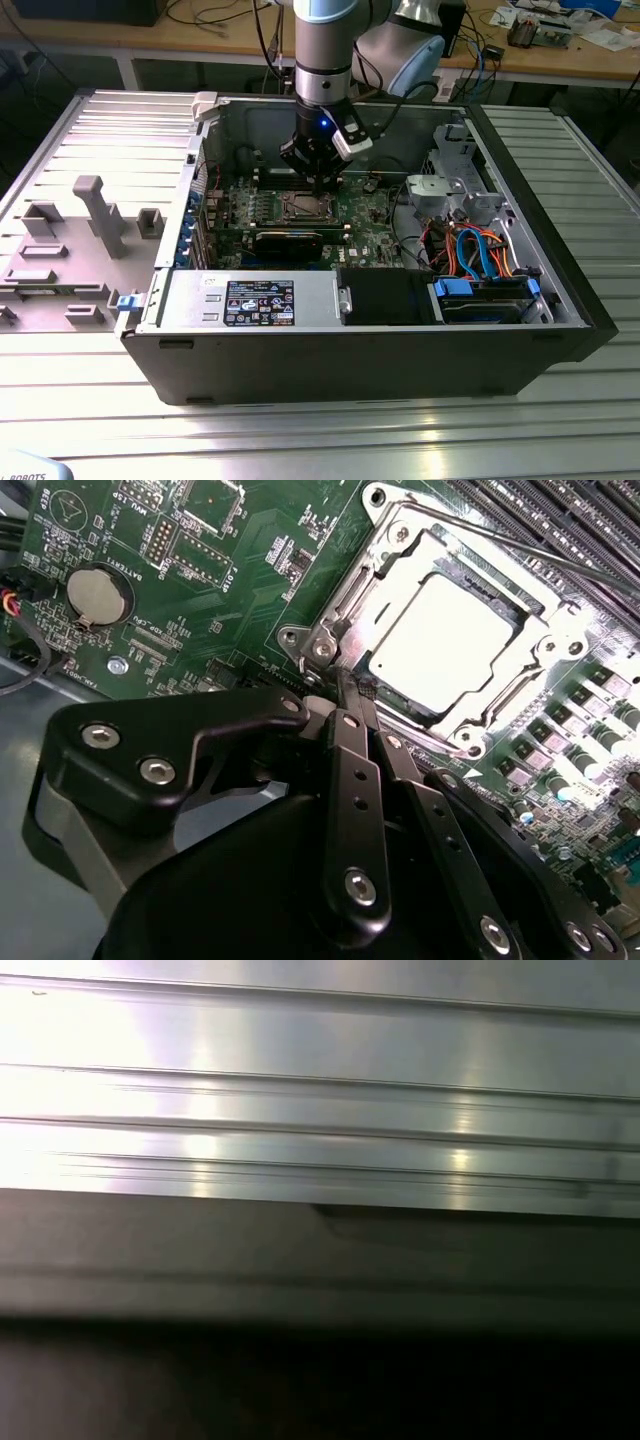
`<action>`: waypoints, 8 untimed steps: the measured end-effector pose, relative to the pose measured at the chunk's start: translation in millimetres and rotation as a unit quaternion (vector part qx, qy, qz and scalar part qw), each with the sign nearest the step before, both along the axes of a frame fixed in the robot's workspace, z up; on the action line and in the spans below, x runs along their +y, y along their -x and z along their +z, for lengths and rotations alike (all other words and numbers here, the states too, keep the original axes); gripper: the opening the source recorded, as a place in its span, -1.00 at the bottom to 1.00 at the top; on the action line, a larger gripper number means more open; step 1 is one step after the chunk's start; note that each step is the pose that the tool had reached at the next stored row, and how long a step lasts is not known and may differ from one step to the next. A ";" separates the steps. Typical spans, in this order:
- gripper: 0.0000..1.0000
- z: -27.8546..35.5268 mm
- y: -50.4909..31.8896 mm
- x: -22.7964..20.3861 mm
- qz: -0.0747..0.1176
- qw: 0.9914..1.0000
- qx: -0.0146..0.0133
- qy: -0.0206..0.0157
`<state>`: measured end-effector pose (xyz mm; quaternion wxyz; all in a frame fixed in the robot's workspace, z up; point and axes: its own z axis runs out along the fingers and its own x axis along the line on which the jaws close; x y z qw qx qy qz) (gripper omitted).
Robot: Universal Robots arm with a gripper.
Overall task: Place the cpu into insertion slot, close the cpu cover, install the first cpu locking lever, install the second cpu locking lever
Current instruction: 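Install the first cpu locking lever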
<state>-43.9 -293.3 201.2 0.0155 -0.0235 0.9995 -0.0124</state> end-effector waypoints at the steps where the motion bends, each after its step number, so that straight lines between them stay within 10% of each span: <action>1: -0.79 0.0 0.0 0.0 0.000 1.000 0.000 -0.002; 8: -0.79 -0.1 0.0 0.1 0.000 1.000 0.000 -0.015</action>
